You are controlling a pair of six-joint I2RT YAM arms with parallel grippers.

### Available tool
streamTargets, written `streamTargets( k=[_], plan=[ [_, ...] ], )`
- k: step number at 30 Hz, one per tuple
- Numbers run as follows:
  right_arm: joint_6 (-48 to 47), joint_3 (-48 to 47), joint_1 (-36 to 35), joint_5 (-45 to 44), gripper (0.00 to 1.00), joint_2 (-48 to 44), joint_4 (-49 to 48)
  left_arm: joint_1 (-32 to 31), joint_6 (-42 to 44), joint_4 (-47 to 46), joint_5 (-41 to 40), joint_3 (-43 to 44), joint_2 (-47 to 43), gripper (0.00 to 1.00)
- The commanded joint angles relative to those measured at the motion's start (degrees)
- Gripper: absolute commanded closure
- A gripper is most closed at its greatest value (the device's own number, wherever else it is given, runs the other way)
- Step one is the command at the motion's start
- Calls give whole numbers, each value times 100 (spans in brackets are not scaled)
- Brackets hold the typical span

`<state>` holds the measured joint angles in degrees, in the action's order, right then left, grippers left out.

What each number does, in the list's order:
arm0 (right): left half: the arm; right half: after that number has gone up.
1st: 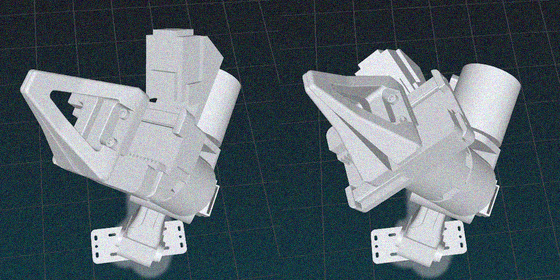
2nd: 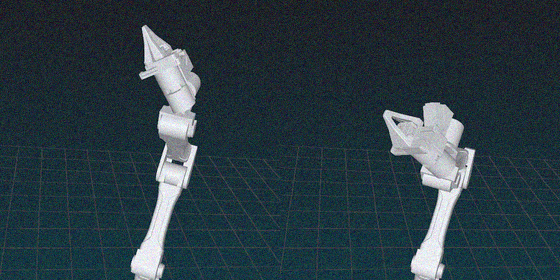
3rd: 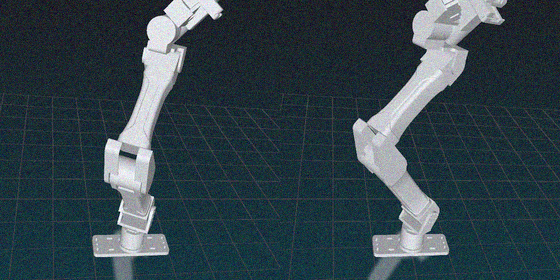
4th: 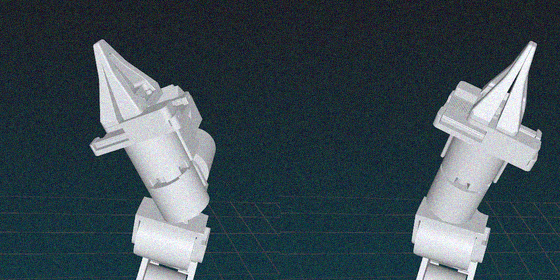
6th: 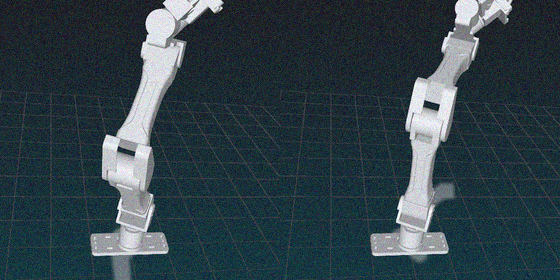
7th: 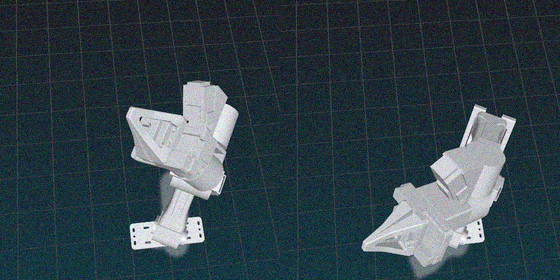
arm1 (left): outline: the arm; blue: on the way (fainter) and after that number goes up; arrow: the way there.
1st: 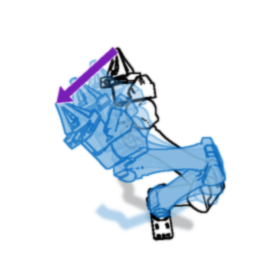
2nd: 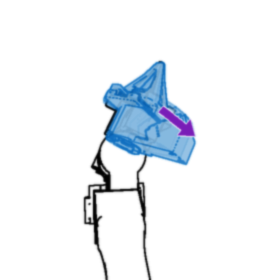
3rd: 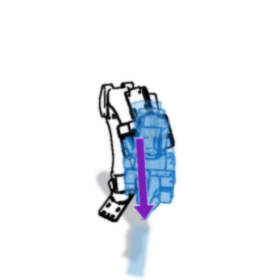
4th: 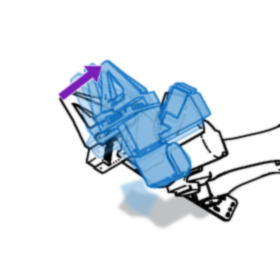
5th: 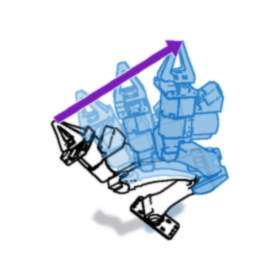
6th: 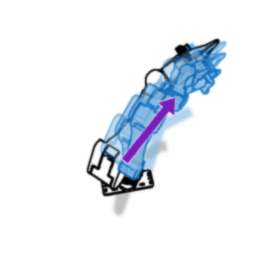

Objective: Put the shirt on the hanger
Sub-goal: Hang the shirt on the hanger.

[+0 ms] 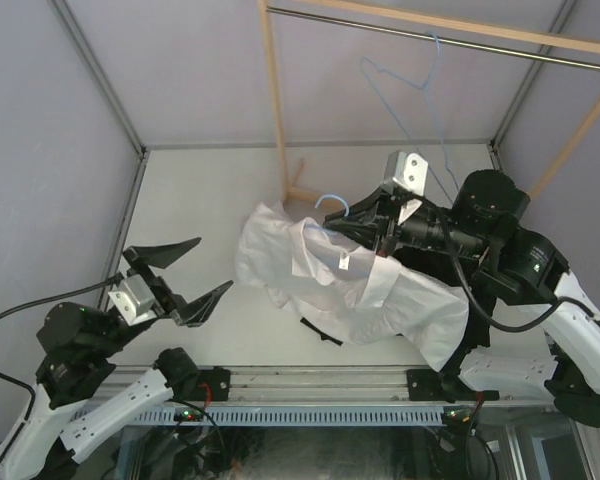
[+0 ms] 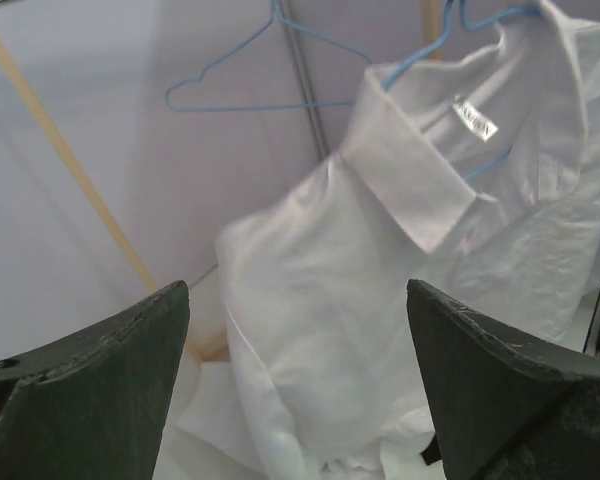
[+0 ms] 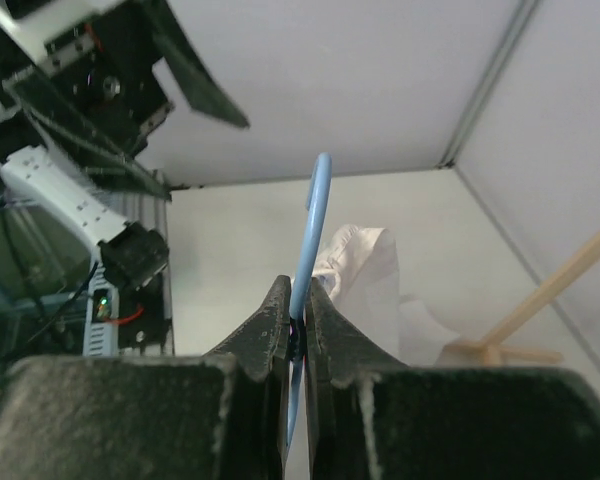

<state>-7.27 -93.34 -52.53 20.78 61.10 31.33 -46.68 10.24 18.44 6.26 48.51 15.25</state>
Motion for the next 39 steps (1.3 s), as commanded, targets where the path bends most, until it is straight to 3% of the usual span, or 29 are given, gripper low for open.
streamTargets(
  k=[1, 7, 13, 27, 37, 39],
  plan=[
    [-37, 499, -138, 558, 100, -289, -184, 31, 982, 611, 789, 696, 438, 7],
    [-52, 870, -249, 1152, 100, -493, -203, 29, 1272, 1275, 1880, 1203, 1124, 6],
    [-255, 878, -511, 1635, 100, -429, -35, 31, 1077, 1221, 2572, 1196, 1490, 5],
    [-466, 861, -1114, 1037, 100, -305, -260, 27, 518, 643, 3821, 877, 2289, 15],
    [-356, 1000, -1198, 797, 100, -379, -591, 1, 489, 611, 4082, 616, 2540, 46],
    [-318, 1072, -1206, 735, 100, -449, -723, 0, 503, 617, 4065, 559, 2545, 48]
  ],
)
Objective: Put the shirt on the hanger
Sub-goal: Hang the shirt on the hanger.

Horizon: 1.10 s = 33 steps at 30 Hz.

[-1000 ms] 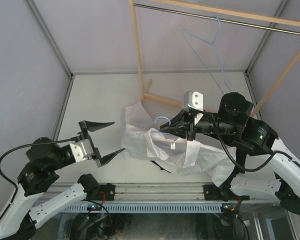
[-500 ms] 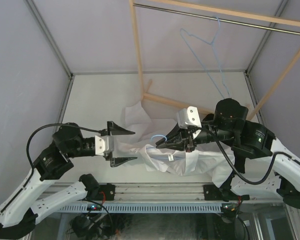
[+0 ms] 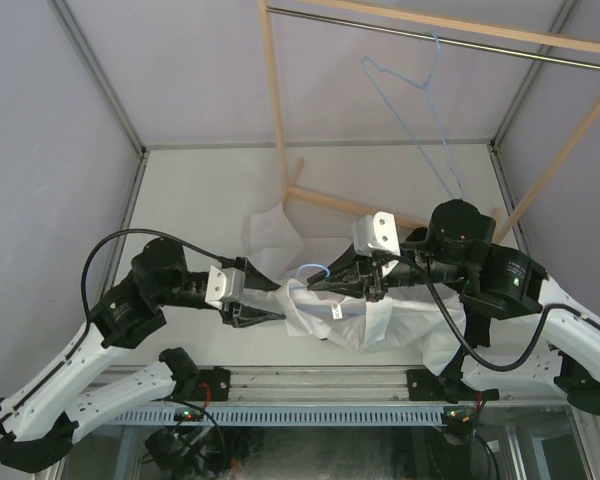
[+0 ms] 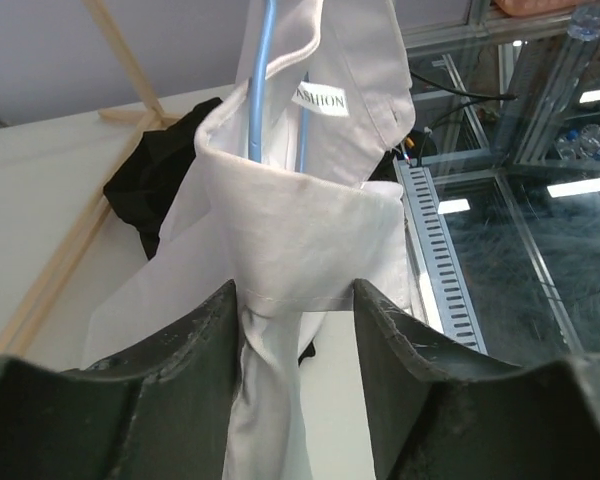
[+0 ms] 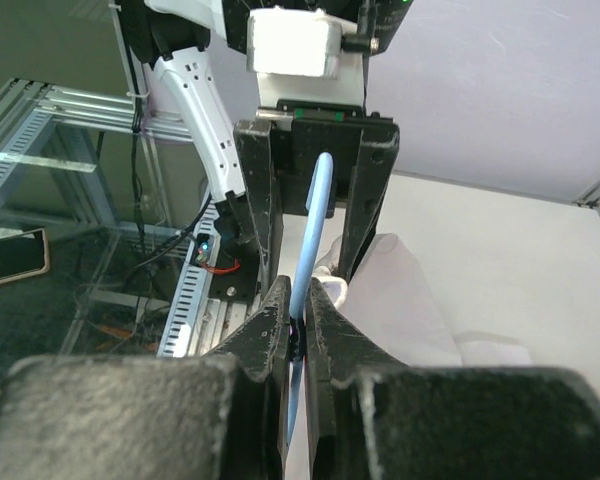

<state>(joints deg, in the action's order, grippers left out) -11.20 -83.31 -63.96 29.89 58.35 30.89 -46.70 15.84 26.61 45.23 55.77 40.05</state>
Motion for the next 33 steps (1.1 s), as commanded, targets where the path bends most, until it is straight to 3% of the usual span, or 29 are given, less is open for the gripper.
streamTargets(
  k=[1, 4, 6, 8, 9, 12, 15, 26, 33],
  plan=[
    [103, 111, -71, -215, 100, -213, -743, -5, -47, -205, 162, -204, 55, 49],
    [157, 163, -77, -249, 100, -262, -834, -6, -4, -202, 81, -250, 16, 64],
    [171, 161, -84, -272, 99, -262, -797, -6, 26, -180, -100, -246, -40, 81],
    [173, 163, -81, -327, 95, -285, -705, -6, 53, -171, -401, -240, -164, 97],
    [171, 151, -81, -351, 91, -307, -618, -6, 56, -155, -573, -242, -241, 99],
    [130, 130, -81, -439, 65, -418, -265, -6, 135, -47, -964, -251, -456, 100],
    [76, 124, -81, -670, 53, -617, 144, -6, 226, 165, -1122, -231, -621, 100],
    [4, 169, -73, -1224, 44, -1271, 2148, -6, 598, 1169, -1437, -105, -1087, 100],
    [41, 431, -75, -1583, 38, -1381, 2632, -6, 746, 1540, -1414, -3, -1360, 100]
  ],
)
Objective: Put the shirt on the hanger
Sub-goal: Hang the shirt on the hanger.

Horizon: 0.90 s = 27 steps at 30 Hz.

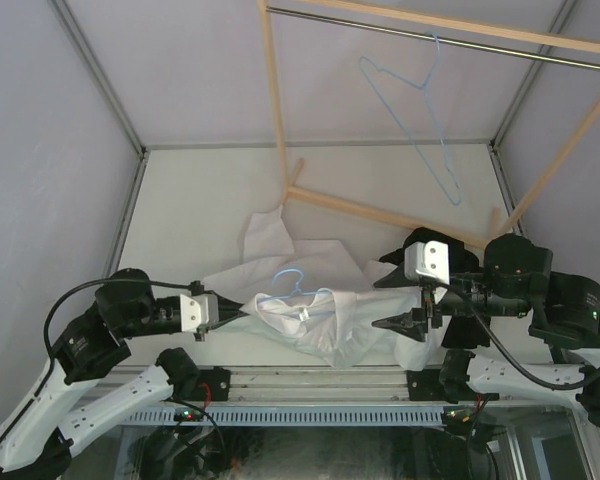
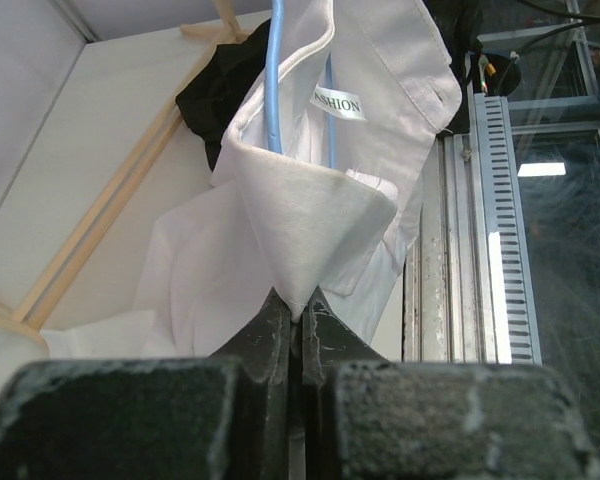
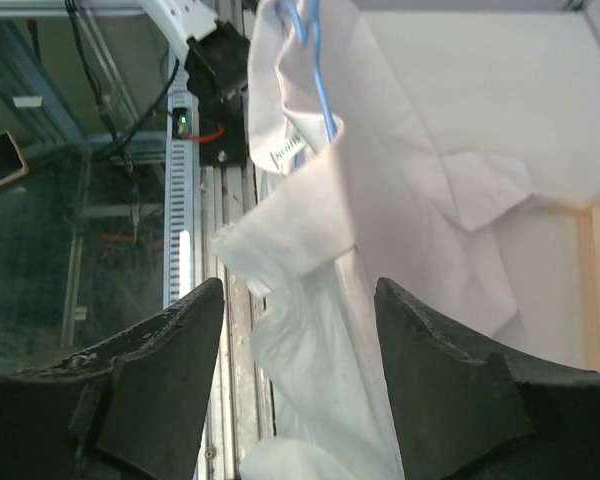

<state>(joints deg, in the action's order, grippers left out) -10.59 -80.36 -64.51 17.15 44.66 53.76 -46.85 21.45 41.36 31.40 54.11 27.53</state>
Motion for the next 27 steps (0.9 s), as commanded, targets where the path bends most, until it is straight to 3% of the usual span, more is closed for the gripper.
streamTargets(
  k=[1, 7, 16, 21, 27],
  plan=[
    [-22, 173, -18, -316, 37, -3, 329, 9, 218, 120, 16, 180, -110, 100],
    [-72, 290, -22, -270, 33, 182, 120, 9, 336, 339, 314, 289, -73, 100],
    [-150, 597, -11, 212, 36, 593, 10, 9, 483, 387, 526, 478, -81, 100],
    [-166, 736, -9, 485, 42, 728, -92, 9, 585, 422, 653, 565, -59, 100],
    [-143, 767, -14, 1007, 56, 931, -453, 9, 580, 279, 726, 549, -39, 100]
  ],
)
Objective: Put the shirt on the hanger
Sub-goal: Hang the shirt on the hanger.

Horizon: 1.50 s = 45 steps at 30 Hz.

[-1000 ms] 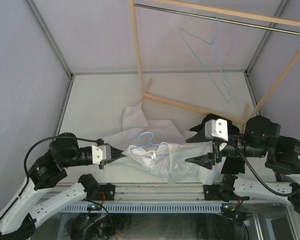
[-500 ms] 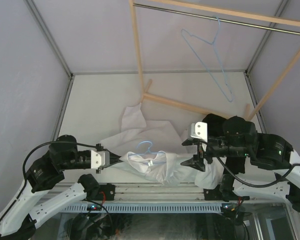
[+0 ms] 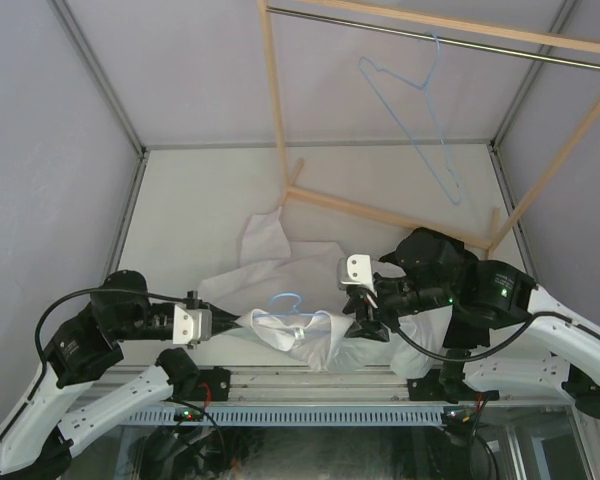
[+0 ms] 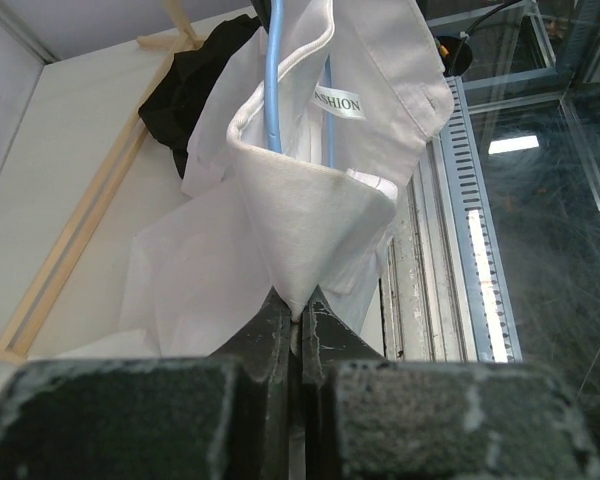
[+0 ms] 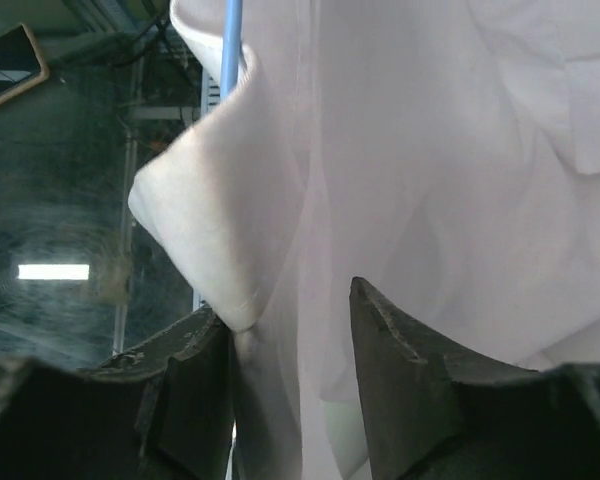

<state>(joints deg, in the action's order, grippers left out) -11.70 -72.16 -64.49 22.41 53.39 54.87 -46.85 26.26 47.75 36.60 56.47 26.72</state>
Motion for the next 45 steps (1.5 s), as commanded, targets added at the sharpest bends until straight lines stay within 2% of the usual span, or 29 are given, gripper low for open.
streamTargets(
  k=[1, 3, 4, 6, 7, 9, 13, 14, 17, 21, 23, 26, 29, 35, 38, 41, 45],
  plan=[
    [-29, -52, -12, 558, 57, 80, -622, 9, 91, -362, 193, 312, 53, 100],
    [-21, -52, -20, 701, 65, 130, -716, 9, 61, -382, 151, 308, 86, 100],
    [-23, -51, -26, 767, 73, 153, -739, 9, 41, -385, 134, 299, 91, 100],
    [-33, -48, -20, 809, 94, 199, -733, 9, -3, -402, 57, 282, 77, 100],
    [-59, -44, -20, 780, 100, 211, -695, 9, -37, -417, -7, 280, 60, 100],
    [-55, -24, -18, 659, 100, 195, -656, 9, -112, -448, -129, 256, 0, 95],
    [77, 91, -7, 192, 100, -48, -729, 9, -400, -646, -475, 105, -255, 73],
    [126, 127, 2, 8, 100, -123, -758, 9, -480, -709, -590, 44, -346, 70],
    [258, 244, 84, -298, 100, -325, -831, 9, -658, -844, -904, -106, -614, 69],
    [319, 362, 230, -287, 100, -496, -850, 9, -882, -967, -1079, -239, -930, 66],
    [305, 370, 254, -236, 100, -532, -864, 9, -1036, -1159, -1096, -324, -988, 56],
    [267, 370, 261, -202, 100, -478, -894, 9, -1510, -1798, -1147, -536, -952, 33],
    [266, 369, 261, -201, 100, -385, -929, 9, -1968, -2379, -1154, -627, -747, 26],
    [268, 372, 253, -122, 100, -243, -1005, 9, -2247, -2784, -1605, -611, -367, 25],
    [243, 370, 249, -101, 100, -207, -1014, 9, -2260, -2908, -1107, -658, -243, 31],
    [235, 372, 251, -67, 100, -201, -1031, 9, -2267, -3044, -506, -752, -173, 33],
    [221, 372, 253, 0, 100, -189, -1055, 9, -2234, -3085, -372, -870, -156, 36]
  ],
)
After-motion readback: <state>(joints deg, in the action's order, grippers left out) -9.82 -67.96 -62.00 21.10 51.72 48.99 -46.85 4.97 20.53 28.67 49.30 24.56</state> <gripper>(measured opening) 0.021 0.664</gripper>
